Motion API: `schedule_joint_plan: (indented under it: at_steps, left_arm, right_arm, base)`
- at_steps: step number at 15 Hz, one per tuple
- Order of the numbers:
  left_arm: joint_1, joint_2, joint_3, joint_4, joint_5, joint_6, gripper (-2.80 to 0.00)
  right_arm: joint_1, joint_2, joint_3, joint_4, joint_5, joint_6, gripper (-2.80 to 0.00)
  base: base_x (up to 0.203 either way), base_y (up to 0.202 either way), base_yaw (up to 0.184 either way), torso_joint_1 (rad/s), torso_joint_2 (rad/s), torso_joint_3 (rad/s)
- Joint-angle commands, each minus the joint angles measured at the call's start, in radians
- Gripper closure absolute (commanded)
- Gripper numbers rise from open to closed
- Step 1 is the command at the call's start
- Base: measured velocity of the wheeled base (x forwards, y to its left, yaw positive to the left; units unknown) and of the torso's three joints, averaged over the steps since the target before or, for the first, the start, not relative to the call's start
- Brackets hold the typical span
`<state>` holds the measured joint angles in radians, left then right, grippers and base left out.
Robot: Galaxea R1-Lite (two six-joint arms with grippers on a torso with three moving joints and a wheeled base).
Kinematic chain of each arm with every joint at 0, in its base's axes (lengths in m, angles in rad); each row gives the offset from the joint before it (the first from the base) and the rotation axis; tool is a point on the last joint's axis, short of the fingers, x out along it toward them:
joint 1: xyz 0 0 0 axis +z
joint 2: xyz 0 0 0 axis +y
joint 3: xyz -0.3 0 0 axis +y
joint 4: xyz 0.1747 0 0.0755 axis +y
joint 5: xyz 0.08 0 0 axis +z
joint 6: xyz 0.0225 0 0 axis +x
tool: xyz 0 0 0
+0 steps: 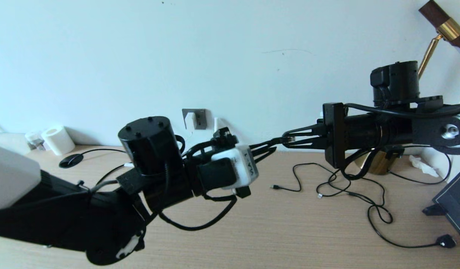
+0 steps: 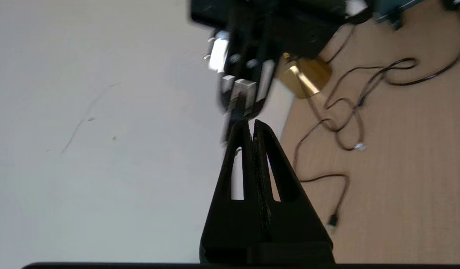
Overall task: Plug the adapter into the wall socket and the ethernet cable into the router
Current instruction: Hand it to the other hand
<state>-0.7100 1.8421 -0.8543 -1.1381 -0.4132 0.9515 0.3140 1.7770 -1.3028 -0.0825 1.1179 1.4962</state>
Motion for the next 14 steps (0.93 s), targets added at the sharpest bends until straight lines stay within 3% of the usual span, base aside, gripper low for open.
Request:
schedule_joint_plan:
  at_steps: [1, 14]
  left_arm:
    - [0.007, -0.003, -0.005, -0.006, -0.001, 0.006, -2.8]
    - [0.004, 0.067, -0.109, -0.012, 0.007, 0.006, -2.8]
  right_arm:
    - [0.0, -0.001, -0.001, -0.002, 0.007, 0.009, 0.0]
    - [0.004, -0.002, 0.003, -0.002, 0.036, 0.01, 0.0]
  base:
    - [0.0, 0.0, 0.0, 0.0, 0.0, 0.0]
    - [0.0, 0.0, 0.0, 0.0, 0.0, 0.0]
